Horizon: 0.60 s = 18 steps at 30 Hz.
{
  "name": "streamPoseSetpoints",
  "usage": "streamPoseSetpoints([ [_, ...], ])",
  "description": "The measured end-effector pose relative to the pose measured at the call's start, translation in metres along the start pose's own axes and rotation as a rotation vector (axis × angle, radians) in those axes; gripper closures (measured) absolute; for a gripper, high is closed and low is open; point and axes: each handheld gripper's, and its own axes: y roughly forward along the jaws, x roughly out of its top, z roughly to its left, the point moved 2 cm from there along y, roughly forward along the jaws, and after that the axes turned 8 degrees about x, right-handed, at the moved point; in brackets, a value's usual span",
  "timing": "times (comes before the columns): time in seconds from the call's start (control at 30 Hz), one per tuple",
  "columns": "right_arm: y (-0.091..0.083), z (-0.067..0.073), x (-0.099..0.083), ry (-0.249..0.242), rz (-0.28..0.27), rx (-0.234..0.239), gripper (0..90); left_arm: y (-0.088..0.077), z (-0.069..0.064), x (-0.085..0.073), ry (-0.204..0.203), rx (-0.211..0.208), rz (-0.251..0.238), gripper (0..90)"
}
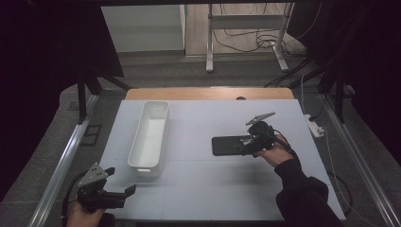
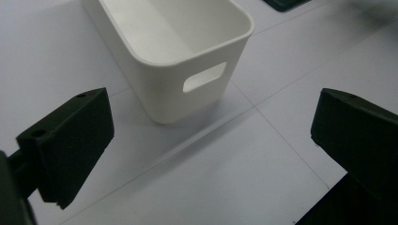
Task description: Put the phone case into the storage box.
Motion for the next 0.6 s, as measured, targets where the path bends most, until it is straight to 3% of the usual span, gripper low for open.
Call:
streamPoseSetpoints([
  [0.6,0.026,-0.006,0.016,0.006,0.033,0.003,0.0,0.000,0.000,0.000,0.002,-0.002,0.000,0.5],
])
